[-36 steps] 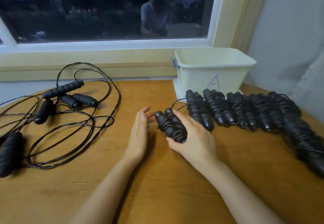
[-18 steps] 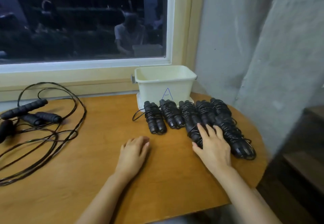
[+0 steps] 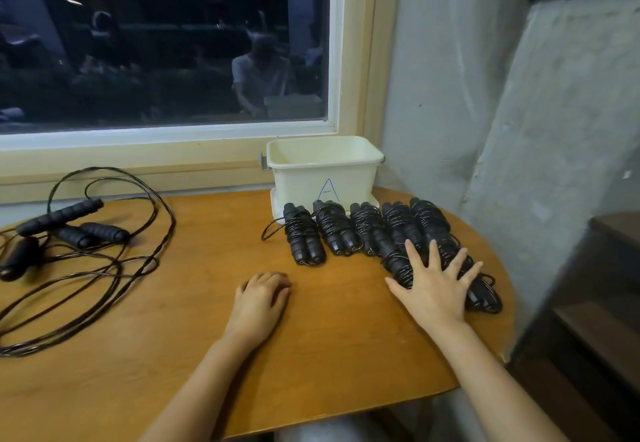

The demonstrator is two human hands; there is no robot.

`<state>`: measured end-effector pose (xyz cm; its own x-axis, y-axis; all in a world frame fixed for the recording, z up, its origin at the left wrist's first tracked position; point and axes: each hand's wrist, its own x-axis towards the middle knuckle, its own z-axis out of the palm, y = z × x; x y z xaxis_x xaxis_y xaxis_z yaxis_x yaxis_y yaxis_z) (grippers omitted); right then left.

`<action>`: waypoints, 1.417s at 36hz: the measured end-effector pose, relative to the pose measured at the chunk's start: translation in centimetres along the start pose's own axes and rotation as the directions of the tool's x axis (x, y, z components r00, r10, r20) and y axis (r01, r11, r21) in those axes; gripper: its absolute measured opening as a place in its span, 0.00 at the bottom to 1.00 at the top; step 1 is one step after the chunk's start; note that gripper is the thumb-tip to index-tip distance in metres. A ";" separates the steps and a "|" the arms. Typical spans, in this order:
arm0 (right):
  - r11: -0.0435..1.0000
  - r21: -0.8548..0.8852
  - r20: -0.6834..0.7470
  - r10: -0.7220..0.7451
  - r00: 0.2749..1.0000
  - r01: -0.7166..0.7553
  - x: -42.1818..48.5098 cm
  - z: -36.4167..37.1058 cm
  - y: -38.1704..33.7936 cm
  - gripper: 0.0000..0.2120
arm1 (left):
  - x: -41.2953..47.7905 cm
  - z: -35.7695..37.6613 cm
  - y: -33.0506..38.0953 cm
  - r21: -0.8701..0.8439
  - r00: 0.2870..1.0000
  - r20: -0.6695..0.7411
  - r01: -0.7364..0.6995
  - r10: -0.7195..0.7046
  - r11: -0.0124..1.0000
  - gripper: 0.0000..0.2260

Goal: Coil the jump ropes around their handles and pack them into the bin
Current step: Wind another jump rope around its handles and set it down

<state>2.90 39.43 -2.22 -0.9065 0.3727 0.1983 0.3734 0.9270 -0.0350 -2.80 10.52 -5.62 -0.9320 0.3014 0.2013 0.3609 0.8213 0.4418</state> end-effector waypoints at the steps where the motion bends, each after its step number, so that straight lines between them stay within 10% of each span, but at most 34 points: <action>1: 1.000 -0.006 0.003 -0.001 1.000 0.001 0.0 -0.1 0.0 0.43 | 0.0 -0.1 0.0 -0.004 1.000 0.003 0.005 -0.005 1.000 0.11; 10: 0.974 0.075 -0.110 -0.205 0.972 0.214 -1.3 -3.8 -5.0 0.37 | -1.0 -2.8 0.4 0.093 0.986 0.167 -0.020 0.004 0.995 0.17; 22: 0.727 0.263 -0.090 -0.636 0.766 0.634 -3.9 -3.9 -21.8 0.26 | -6.5 -11.3 -8.8 0.225 0.975 0.046 0.201 -0.216 0.953 0.20; 51: 0.457 0.451 -0.016 -0.855 0.519 0.767 6.8 3.6 -52.8 0.26 | 9.0 -23.2 -36.5 0.388 0.779 -0.255 0.625 -0.573 0.677 0.36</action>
<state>-23.67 -6.84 -2.50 -0.7862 -0.5997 0.1489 -0.6134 0.7283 -0.3057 -23.59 -27.98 0.32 -0.9245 -0.3596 0.1262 -0.3509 0.9325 0.0857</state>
